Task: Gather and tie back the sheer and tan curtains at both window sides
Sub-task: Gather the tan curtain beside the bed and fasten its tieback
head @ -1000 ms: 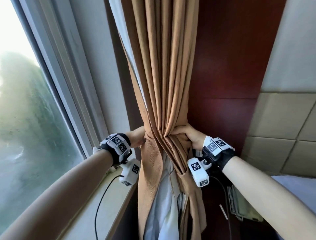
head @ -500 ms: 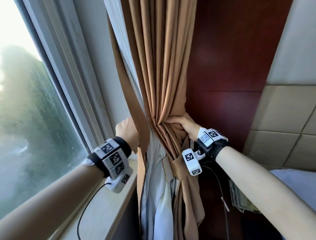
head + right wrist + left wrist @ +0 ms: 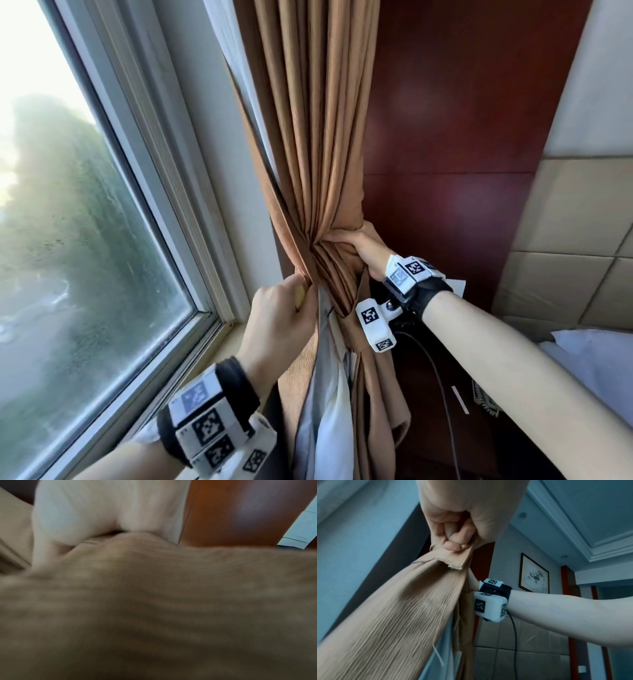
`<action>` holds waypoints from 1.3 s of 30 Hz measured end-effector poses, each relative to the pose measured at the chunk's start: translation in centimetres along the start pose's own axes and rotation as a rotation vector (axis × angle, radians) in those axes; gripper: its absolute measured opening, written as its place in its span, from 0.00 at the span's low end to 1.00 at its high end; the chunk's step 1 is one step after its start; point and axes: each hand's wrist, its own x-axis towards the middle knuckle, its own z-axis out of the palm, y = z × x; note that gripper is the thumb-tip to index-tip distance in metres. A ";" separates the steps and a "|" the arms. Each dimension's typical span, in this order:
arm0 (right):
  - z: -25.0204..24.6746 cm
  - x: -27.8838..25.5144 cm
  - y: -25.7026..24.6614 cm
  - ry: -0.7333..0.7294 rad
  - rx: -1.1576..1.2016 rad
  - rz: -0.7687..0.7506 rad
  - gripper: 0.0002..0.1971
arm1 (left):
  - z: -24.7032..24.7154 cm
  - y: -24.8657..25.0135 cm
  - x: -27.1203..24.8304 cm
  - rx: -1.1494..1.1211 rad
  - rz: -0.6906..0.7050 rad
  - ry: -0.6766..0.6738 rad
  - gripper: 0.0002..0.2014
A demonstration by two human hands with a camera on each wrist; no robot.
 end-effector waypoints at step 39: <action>-0.4 -7.6 7.1 -0.165 -1.135 -0.460 0.08 | 3.3 -3.0 0.7 0.112 0.110 -0.056 0.13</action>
